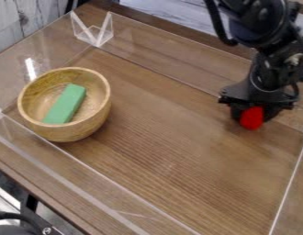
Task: Move the red fruit to the right side of the table
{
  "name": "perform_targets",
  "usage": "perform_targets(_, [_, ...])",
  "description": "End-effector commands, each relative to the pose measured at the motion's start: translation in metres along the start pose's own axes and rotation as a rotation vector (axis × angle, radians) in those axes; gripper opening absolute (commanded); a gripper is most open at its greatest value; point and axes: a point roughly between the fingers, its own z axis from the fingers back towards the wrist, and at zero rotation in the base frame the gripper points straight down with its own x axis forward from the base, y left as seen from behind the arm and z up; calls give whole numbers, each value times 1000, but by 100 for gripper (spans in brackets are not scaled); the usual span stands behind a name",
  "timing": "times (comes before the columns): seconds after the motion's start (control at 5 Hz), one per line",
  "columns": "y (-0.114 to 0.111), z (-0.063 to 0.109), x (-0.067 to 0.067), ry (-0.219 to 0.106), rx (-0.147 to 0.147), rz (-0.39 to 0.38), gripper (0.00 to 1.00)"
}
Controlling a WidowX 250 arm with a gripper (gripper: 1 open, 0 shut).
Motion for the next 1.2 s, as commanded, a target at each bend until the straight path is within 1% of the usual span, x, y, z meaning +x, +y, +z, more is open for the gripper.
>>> perform_targets(0.0, [7, 0, 7, 2, 4, 5, 100])
perform_targets(0.6, [12, 32, 12, 26, -57, -8, 100])
perform_targets(0.8, [12, 43, 16, 32, -81, -13, 100])
perform_targets(1.0, [10, 49, 19, 37, -105, -33, 100])
